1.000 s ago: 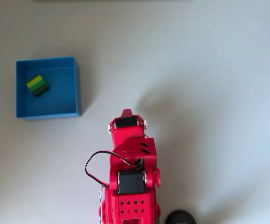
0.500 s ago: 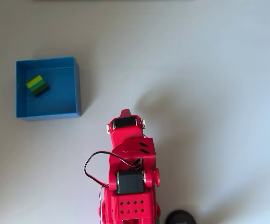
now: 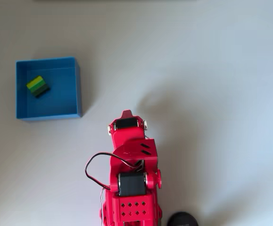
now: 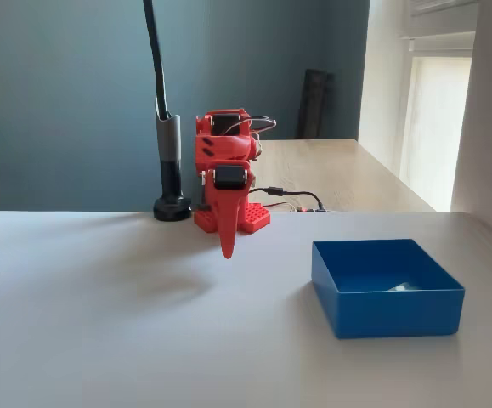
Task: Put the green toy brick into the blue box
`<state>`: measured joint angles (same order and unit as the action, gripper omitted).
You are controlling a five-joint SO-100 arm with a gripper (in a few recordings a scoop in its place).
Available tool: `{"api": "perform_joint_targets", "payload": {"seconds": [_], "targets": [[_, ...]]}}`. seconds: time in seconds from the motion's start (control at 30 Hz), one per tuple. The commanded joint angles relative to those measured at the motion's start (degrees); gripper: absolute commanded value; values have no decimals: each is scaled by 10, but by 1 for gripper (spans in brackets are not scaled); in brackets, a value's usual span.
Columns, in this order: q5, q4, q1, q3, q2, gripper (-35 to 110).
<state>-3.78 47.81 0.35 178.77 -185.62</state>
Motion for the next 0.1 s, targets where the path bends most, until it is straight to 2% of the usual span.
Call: {"api": "perform_joint_targets", "payload": {"seconds": [0.0, 0.07], "targets": [[-10, 6, 4, 7, -9, 0], [-10, 6, 4, 7, -9, 0]]}}
